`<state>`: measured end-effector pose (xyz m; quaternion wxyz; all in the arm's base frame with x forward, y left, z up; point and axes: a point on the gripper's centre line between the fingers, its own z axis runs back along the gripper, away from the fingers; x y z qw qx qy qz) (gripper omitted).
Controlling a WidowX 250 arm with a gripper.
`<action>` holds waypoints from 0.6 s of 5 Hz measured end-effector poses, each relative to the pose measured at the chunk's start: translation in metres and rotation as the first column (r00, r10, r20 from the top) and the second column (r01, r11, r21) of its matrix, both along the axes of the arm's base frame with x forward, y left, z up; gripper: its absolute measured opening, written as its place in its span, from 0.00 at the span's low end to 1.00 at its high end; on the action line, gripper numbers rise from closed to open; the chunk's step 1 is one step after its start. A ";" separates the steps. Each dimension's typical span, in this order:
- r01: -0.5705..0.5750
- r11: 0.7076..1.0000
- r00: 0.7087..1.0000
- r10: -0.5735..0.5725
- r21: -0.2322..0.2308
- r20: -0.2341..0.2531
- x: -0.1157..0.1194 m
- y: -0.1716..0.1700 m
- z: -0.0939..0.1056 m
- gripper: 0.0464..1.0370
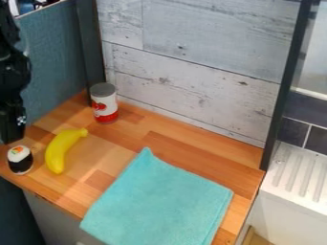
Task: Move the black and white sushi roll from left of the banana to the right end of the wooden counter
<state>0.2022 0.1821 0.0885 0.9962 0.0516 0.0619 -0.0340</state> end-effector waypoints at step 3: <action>0.030 1.000 1.000 -0.030 -0.001 0.005 0.010 0.013 -0.031 0.96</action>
